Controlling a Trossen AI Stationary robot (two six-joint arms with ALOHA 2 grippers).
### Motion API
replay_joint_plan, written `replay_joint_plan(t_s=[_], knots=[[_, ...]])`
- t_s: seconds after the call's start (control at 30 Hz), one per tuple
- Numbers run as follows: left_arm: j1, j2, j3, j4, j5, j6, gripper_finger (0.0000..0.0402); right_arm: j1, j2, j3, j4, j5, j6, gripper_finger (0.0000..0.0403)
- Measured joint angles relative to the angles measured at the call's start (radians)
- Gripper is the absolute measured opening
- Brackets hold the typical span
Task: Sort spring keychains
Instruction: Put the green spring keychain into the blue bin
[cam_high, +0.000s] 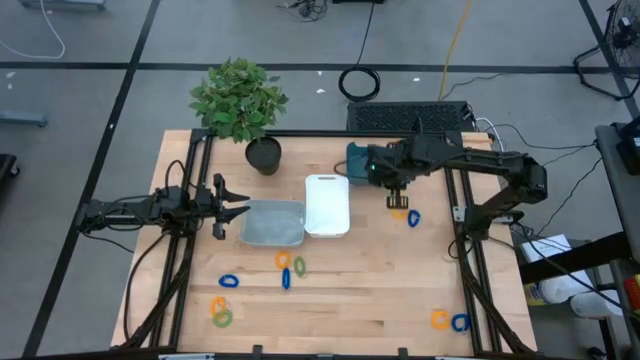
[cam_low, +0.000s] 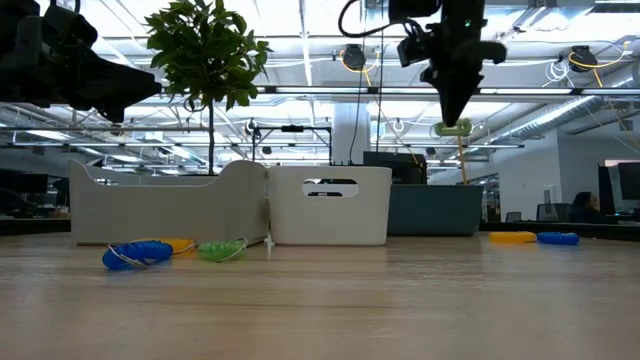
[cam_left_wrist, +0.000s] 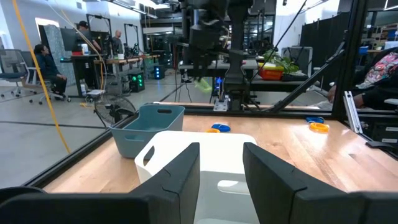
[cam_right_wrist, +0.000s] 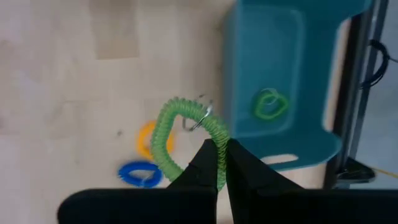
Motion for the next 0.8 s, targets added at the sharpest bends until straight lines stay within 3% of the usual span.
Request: replay_joint_plan(t_s=[0.3, 0.8], knots=[[0.0, 0.0, 0.0, 0.0, 0.0, 0.0, 0.0131, -0.156, 0.002, 0.0, 0.131, -0.001, -0.155, 0.0], [0.0, 0.0, 0.0, 0.0, 0.0, 0.0, 0.0131, -0.347, 0.169, 0.101, 0.28, -0.006, -0.352, 0.0]])
